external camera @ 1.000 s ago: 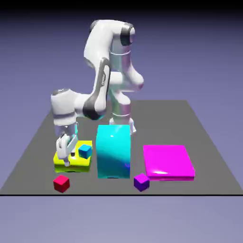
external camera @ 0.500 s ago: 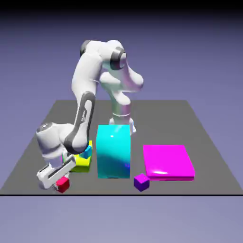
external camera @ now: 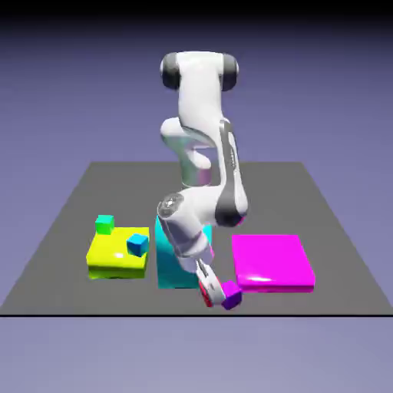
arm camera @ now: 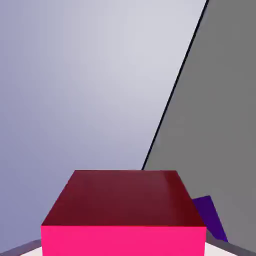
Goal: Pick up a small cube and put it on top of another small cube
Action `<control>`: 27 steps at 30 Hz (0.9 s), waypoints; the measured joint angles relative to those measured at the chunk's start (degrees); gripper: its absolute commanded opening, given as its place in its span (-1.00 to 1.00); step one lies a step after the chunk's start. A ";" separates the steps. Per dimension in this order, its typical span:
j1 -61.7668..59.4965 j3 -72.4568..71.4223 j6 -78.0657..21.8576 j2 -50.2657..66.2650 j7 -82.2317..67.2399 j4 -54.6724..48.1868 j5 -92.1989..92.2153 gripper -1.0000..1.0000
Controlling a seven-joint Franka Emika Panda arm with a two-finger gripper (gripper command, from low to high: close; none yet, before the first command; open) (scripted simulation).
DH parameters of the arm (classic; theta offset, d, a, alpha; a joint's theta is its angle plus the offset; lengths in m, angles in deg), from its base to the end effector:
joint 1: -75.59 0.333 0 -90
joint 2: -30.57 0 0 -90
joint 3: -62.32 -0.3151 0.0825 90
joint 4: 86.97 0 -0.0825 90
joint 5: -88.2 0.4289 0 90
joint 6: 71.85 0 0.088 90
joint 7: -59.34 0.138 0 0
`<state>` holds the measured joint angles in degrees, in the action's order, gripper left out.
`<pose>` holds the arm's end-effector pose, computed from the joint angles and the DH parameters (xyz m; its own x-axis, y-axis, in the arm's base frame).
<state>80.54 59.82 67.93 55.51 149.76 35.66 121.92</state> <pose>0.5724 0.0887 0.1200 -0.3677 -0.8762 -0.3116 -0.9255 0.3123 0.2142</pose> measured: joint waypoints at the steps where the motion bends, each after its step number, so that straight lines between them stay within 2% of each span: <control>1: -0.72 -1.54 0.72 -0.64 2.50 0.90 -0.79 -1.00; 21: -17.92 -26.73 14.92 -11.87 52.40 17.38 -15.27 -1.00; 27: -21.45 -24.41 15.73 -14.48 67.35 18.31 -21.73 -1.00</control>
<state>59.10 35.41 83.66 41.03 217.11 53.96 100.19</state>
